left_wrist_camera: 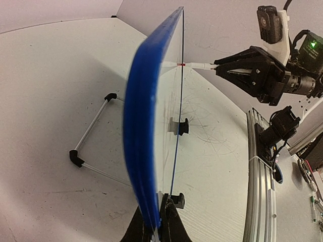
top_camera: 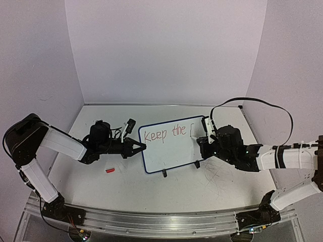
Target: Write a sentence on the whiteboard
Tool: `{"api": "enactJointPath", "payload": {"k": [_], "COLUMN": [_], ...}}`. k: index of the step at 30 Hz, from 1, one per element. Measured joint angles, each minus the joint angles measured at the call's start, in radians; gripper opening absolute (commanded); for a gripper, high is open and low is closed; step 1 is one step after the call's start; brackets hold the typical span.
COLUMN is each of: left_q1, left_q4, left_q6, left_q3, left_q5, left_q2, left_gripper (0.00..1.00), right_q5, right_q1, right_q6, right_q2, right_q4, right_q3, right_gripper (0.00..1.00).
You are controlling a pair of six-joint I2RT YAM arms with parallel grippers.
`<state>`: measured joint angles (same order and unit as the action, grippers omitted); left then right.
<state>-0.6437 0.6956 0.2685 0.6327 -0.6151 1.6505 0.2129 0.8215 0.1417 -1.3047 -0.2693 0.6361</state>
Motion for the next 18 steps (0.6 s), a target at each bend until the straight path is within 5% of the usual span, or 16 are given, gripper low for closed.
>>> {"api": "enactJointPath", "payload": {"k": [18], "left_q1": [-0.001], "left_q4": [0.000], "left_q6": [-0.007], "left_q3": [0.000], "left_q5": [0.000], "left_q2": [-0.001], "left_gripper": [0.00], "right_q5": [-0.005], "right_q1": [-0.001], "right_q6": [-0.014], "right_q2": [0.035], "right_q4": [-0.089], "right_q3": [0.011], "right_gripper": [0.00]}}
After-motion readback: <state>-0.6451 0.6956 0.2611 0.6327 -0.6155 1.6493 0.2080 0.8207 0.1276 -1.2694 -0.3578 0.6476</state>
